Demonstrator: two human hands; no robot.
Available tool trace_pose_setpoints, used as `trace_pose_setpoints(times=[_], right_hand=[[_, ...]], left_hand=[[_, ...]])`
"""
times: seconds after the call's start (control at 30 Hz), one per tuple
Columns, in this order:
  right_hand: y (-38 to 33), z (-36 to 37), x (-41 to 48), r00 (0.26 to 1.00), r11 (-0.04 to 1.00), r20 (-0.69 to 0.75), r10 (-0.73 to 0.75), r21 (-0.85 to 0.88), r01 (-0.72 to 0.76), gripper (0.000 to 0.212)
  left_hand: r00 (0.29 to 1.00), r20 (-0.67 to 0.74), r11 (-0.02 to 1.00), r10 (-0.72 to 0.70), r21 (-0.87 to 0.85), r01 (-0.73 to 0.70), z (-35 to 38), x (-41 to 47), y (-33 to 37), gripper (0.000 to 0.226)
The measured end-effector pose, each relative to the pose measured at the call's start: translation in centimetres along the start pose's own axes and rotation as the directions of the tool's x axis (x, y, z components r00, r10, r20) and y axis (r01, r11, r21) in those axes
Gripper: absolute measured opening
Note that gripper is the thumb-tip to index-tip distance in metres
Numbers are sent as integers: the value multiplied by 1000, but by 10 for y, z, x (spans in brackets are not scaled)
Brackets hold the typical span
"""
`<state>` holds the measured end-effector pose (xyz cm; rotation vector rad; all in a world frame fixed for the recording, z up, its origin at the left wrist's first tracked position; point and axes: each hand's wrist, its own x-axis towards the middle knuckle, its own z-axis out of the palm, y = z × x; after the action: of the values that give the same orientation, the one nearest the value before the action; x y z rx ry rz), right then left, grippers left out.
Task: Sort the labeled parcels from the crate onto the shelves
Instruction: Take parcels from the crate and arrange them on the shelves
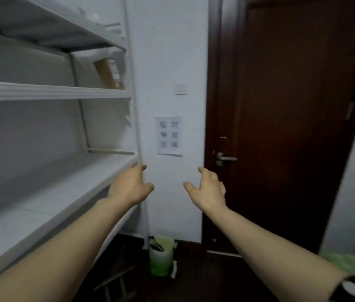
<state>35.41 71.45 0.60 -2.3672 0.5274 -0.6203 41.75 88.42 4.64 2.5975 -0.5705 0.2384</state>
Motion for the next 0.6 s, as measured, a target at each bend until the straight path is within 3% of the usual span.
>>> trace_pose_setpoints(times=[0.13, 0.3, 0.47, 0.6], right_hand=[[121, -97, -34, 976, 981, -125, 180, -50, -188, 65], [270, -233, -95, 911, 921, -269, 313, -150, -360, 61], [398, -362, -171, 767, 795, -421, 484, -154, -587, 58], [474, -429, -214, 631, 704, -509, 585, -68, -707, 57]], left_hand=[[972, 146, 980, 184, -98, -171, 80, -18, 130, 63], [858, 294, 898, 422, -263, -352, 185, -59, 311, 65], [714, 389, 805, 583, -395, -443, 273, -122, 477, 66], [606, 460, 757, 650, -465, -459, 330, -164, 570, 67]])
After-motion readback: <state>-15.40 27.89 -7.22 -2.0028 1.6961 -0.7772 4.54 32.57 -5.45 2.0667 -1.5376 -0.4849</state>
